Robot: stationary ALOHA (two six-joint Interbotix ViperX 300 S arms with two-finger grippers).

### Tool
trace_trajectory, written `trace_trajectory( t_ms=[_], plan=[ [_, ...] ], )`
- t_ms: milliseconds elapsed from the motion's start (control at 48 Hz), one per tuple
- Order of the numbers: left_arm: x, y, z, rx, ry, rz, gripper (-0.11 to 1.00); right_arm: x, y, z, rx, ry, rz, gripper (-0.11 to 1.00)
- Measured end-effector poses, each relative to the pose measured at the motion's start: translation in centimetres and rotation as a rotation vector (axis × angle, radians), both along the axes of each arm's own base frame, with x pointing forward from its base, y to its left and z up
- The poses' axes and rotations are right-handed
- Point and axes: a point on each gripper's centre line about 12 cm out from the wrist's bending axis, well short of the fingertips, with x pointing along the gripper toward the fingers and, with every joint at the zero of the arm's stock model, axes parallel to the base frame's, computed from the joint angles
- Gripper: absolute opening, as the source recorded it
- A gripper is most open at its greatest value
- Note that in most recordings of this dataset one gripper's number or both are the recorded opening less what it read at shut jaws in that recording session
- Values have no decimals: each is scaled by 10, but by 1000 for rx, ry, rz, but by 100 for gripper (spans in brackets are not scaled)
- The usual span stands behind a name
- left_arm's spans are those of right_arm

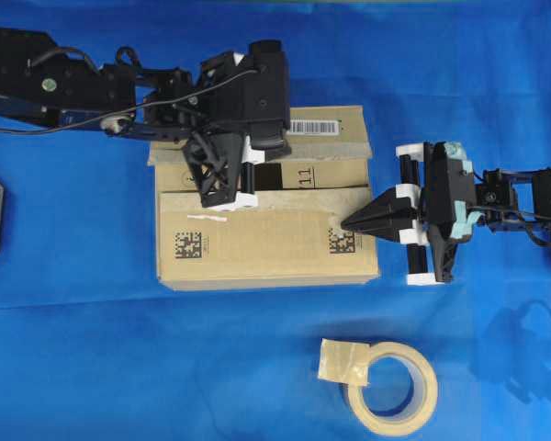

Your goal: Close the cardboard box.

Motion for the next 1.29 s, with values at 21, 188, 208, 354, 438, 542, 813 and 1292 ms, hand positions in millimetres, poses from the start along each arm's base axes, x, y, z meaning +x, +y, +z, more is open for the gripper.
trace_trajectory(
  t_ms=[21,188,208,354,438,542,813,1292],
  plan=[
    [-1,-1,-2,-7,1,5,0,0,0,0,-1,0,0,0],
    [-10,-12,-23,-40,-4,15,0,1,-3,1,0,-8,-10,0],
    [-11,-13,-26,-47,-6,19,0,1,-4,1,1,-9,-14,0],
    [-22,-19,-48,-84,-27,45,0,1,-7,2,-2,-14,-23,0],
    [-27,-21,-55,-103,-49,59,0,1,-10,1,-2,-12,-33,0],
    [-35,-24,-54,-132,-93,81,0,1,-14,1,-2,-11,-46,0],
    [-46,-25,-53,-158,-139,100,0,0,-29,1,-3,-14,-94,0],
    [-47,-26,-55,-159,-136,100,0,1,-37,1,-2,-17,-122,0]
  ],
)
